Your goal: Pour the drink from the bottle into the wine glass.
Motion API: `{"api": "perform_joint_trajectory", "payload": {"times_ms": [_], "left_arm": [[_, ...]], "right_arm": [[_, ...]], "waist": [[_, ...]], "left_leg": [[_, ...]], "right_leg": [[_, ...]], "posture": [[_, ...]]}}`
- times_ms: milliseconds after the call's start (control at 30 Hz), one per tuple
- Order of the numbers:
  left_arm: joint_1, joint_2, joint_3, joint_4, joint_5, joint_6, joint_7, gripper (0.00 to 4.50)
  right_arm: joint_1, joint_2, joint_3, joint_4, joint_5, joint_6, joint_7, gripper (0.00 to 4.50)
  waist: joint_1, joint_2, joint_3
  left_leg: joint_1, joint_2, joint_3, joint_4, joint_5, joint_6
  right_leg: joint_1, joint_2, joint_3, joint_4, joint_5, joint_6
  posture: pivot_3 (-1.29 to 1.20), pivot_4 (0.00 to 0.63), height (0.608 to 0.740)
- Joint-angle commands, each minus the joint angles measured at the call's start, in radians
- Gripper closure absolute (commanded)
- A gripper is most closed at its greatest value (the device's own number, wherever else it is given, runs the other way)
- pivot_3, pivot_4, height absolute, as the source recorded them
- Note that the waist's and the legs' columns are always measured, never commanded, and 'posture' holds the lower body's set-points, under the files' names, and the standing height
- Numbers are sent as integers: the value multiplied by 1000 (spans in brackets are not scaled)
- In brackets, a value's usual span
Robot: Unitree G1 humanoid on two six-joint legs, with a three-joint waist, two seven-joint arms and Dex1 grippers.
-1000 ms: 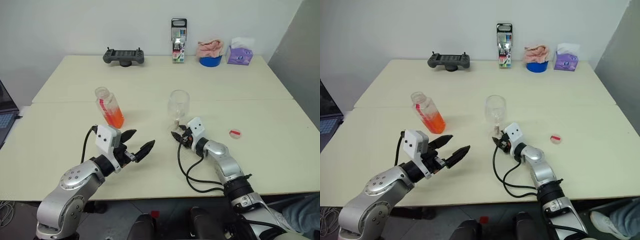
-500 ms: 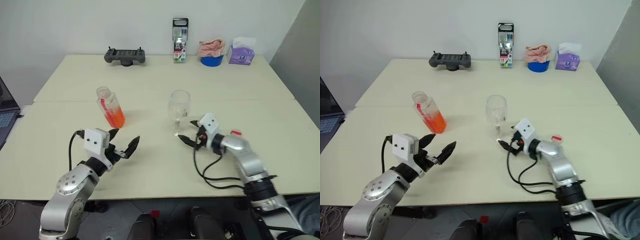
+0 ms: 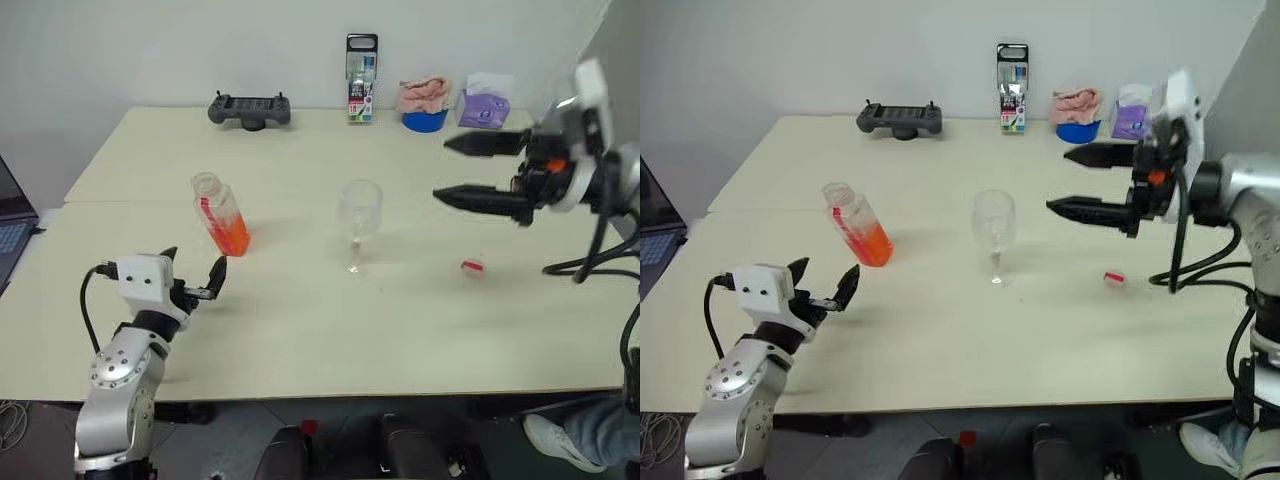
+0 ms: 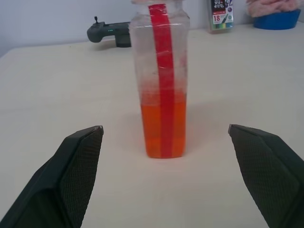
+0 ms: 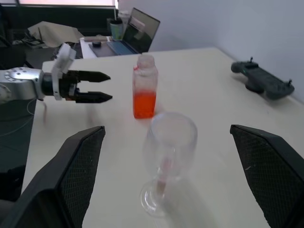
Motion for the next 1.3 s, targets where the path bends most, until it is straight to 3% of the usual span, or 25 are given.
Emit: {"api": "perform_joint_trajectory", "payload": {"times_ms": [33, 300, 733, 1300], "left_arm": [[-58, 27, 20, 17, -2, -20, -15, 0], [-202, 64, -25, 111, 24, -1, -40, 0], [-436, 37, -95, 339, 119, -50, 9, 0], [-502, 1, -85, 460, 92, -152, -16, 0]], "right_arm": [[-44, -1, -4, -4, 40, 6, 16, 7], [-40, -8, 28, -16, 41, 1, 22, 7], [-5, -17, 32, -35, 28, -12, 6, 7], [19, -24, 49, -41, 4, -23, -4, 7]], "waist": [[2, 0, 0], [2, 0, 0], [2, 0, 1], [2, 0, 1]], "left_leg": [[-1, 0, 0, 0, 0, 0], [-1, 0, 1, 2, 0, 0], [-2, 0, 1, 1, 0, 0], [-3, 0, 1, 2, 0, 0]], "right_leg": [[0, -1, 0, 0, 0, 0], [-1, -2, 1, 0, 1, 3], [-2, -2, 1, 1, 1, 3], [-3, -2, 1, 1, 2, 3]], "posture": [[0, 150, 740], [0, 150, 740], [0, 150, 740], [0, 150, 740]]}}
